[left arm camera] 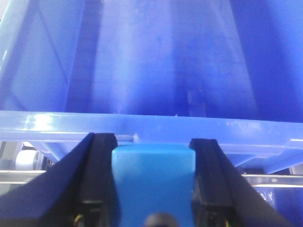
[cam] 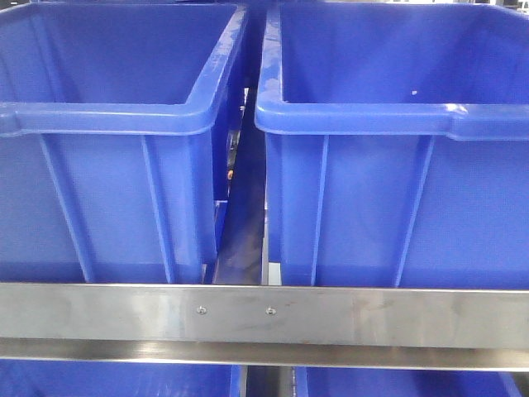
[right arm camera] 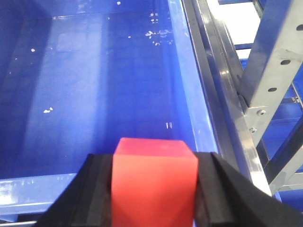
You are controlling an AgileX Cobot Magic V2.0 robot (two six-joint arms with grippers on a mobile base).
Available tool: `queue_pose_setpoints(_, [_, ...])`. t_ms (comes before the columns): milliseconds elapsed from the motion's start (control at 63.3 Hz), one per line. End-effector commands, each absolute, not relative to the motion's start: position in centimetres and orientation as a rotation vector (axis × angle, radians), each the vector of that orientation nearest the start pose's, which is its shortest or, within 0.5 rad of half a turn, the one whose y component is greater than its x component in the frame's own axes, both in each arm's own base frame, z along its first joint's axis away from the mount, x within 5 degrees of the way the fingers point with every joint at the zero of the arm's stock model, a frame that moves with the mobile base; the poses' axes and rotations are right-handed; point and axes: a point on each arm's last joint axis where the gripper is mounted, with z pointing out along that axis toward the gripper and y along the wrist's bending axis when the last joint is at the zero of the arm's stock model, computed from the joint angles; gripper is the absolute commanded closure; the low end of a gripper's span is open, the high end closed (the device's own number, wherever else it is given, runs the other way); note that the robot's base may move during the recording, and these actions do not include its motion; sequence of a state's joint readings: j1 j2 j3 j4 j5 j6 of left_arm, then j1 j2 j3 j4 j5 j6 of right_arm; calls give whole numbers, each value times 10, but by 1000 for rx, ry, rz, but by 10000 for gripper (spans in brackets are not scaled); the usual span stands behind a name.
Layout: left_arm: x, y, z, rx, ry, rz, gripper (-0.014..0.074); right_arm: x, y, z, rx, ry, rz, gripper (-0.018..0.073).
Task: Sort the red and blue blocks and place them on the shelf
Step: 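Move left gripper over one blue bin, right gripper over the other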
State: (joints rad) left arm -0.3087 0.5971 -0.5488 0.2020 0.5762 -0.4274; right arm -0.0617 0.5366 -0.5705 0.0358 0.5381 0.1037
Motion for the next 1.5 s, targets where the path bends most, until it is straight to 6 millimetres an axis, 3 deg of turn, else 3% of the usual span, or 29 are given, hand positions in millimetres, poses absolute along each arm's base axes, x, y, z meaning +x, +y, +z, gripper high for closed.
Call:
queue_pose_setpoints(0, [116,-27,316,-5,2001,-258,472,108,-5,331,162,1877,58,510])
queue_pose_setpoints(1484, [116,-27,316,-5,2001,-258,472,108,-5,331,162,1877,58,510])
